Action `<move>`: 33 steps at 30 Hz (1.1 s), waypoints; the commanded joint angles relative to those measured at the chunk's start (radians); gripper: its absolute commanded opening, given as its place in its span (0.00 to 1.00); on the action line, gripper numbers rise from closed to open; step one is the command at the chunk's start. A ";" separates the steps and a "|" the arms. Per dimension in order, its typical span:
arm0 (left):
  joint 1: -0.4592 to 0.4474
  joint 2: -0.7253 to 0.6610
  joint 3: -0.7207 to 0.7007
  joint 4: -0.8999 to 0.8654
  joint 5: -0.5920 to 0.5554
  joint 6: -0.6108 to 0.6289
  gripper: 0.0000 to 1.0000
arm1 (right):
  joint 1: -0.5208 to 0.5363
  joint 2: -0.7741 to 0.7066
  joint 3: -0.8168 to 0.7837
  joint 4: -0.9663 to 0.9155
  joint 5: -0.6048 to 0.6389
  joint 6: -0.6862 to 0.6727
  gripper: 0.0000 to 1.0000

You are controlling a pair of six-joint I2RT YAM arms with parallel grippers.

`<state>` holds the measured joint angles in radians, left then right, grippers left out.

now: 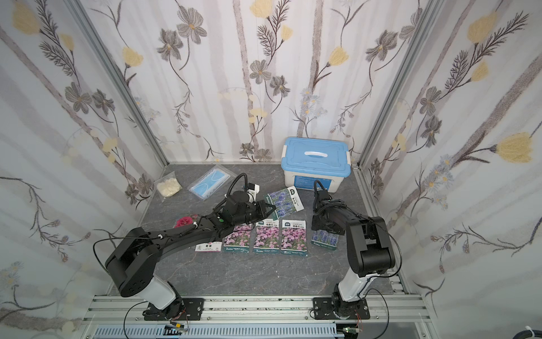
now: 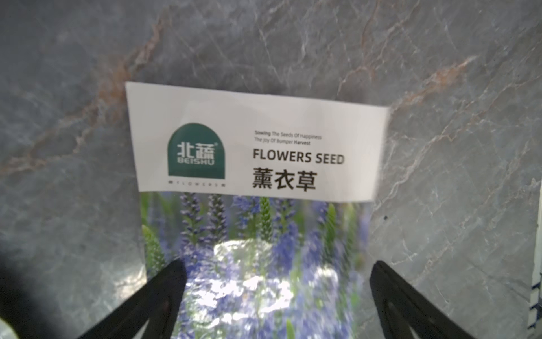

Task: Arrange the seed packets in a row
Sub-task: Adjust the seed packet at the center of the board.

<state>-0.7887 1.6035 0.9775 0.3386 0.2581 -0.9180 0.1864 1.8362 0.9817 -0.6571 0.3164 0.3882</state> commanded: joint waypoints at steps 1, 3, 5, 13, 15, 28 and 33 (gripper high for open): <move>-0.001 -0.008 0.001 0.030 0.001 -0.001 0.00 | 0.012 -0.038 0.008 -0.065 0.028 -0.005 1.00; -0.001 -0.008 0.003 0.027 0.001 -0.001 0.00 | 0.014 -0.067 0.012 -0.087 0.038 0.002 1.00; -0.001 -0.013 0.003 0.024 0.001 0.003 0.00 | 0.015 -0.094 0.018 -0.107 0.040 0.009 1.00; -0.003 -0.025 0.006 0.006 -0.010 0.008 0.00 | -0.089 -0.114 0.092 -0.037 0.000 0.073 1.00; -0.003 -0.032 0.002 -0.002 -0.013 0.013 0.00 | -0.127 -0.100 0.106 -0.014 -0.003 0.089 1.00; -0.002 -0.050 -0.014 0.015 -0.018 0.017 0.00 | -0.353 -0.051 0.040 0.244 -0.301 0.156 1.00; -0.001 -0.054 -0.020 0.015 -0.023 0.019 0.00 | -0.384 -0.048 -0.003 0.352 -0.403 0.149 1.00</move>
<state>-0.7906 1.5551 0.9615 0.3264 0.2455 -0.9115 -0.1928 1.7821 0.9905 -0.4244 0.0101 0.5304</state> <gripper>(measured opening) 0.051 0.996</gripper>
